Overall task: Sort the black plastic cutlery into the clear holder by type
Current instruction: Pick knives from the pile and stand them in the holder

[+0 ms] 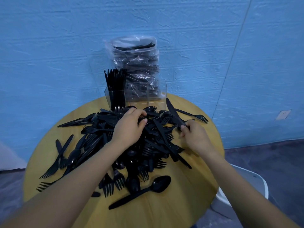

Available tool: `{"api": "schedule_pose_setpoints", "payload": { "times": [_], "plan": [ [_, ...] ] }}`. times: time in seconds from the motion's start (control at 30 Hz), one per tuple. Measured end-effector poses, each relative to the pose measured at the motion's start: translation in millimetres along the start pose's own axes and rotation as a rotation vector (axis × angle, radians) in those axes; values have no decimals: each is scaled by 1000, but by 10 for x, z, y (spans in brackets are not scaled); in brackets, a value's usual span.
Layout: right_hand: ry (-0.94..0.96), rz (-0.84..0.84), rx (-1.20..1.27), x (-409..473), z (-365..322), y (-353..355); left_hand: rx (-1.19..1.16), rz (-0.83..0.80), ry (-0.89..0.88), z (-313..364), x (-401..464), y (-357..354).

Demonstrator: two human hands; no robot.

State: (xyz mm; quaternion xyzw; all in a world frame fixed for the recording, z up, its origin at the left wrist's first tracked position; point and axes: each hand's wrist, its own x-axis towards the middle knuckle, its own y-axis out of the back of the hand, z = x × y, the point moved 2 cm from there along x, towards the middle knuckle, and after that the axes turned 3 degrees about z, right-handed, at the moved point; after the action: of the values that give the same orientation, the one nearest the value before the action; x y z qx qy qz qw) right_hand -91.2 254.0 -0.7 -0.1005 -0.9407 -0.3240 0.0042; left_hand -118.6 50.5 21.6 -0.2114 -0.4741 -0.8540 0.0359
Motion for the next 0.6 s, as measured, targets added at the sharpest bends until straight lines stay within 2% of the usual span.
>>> {"api": "schedule_pose_setpoints", "payload": {
  "times": [0.07,0.13,0.27,0.43,0.6],
  "plan": [
    [-28,0,29,-2,50,-27,90,-14,146,-3,146,-57],
    [-30,-9,23,-6,83,-64,212,-121,283,-1,250,-128],
    [-46,-11,14,12,102,-93,311,-231,374,18,337,-207],
    [-46,-18,32,7,100,-83,207,-244,478,38,361,-187],
    [-57,-22,132,21,34,-51,-10,-159,541,16,339,-93]
  ]
}}
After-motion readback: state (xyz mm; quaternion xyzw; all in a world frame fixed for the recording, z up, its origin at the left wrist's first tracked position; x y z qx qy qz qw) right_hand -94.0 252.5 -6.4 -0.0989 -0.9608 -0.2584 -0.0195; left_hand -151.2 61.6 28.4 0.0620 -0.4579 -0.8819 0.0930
